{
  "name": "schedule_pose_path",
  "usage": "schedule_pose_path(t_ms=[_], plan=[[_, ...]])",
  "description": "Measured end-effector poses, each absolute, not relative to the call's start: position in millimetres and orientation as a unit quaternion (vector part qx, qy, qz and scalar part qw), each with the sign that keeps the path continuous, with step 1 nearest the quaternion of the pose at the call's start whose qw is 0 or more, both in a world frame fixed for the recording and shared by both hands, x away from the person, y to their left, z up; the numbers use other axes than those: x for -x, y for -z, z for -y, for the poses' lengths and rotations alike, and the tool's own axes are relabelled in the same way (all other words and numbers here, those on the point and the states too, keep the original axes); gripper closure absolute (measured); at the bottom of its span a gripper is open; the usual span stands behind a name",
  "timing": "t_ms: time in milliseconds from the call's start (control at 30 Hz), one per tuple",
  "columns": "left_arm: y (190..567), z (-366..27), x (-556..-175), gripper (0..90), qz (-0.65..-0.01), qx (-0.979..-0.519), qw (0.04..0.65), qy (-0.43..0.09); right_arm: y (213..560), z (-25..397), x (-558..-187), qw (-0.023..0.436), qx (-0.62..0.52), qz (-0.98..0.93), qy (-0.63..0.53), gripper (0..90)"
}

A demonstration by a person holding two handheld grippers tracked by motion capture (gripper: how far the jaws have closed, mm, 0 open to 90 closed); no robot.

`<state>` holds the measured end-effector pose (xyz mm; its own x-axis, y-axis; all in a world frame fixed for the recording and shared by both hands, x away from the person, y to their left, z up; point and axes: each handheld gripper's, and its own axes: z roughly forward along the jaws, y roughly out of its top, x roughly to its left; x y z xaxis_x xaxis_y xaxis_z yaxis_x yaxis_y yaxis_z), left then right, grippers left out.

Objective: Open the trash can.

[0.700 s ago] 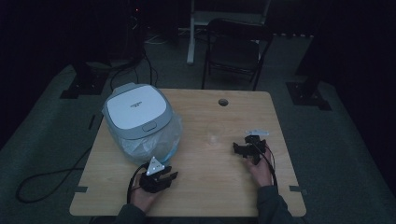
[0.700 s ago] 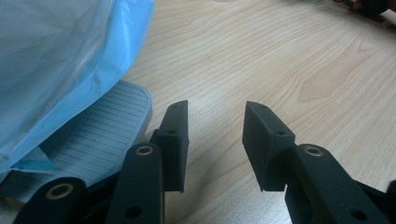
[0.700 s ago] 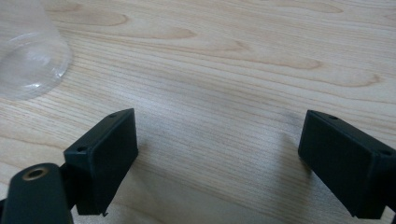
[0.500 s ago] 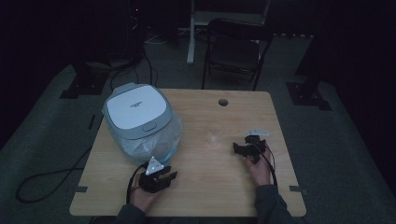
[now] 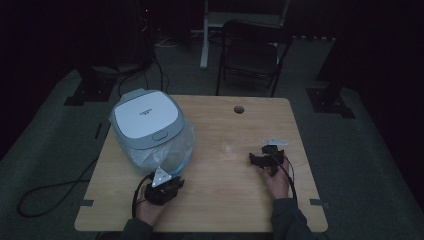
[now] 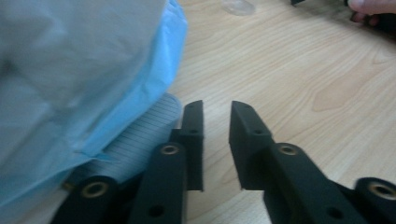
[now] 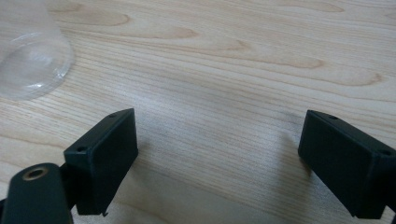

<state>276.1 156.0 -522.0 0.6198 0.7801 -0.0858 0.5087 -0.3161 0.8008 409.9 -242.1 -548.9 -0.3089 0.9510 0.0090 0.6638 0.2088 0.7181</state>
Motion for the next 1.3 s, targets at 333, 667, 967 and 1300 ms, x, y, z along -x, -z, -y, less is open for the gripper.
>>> schedule_pose_path(t_ms=[333, 667, 967, 1300], plan=[[519.3, -161.1, -279.7, 90.0, -0.432, -0.784, 0.402, -0.191, 548.9, 241.9, -409.8, 0.226, -0.542, -0.744, -0.318, 11.0], [522.5, -164.4, -284.1, 90.0, -0.438, -0.783, 0.391, -0.205, 548.9, 241.6, -409.6, 0.226, -0.542, -0.745, -0.318, 11.0], [525.7, -162.7, -284.7, 90.0, -0.443, -0.783, 0.384, -0.206, 549.0, 241.4, -409.6, 0.226, -0.542, -0.745, -0.318, 11.0], [530.3, -161.5, -286.2, 90.0, -0.437, -0.789, 0.378, -0.209, 549.0, 241.3, -409.5, 0.225, -0.541, -0.745, -0.318, 11.0]])
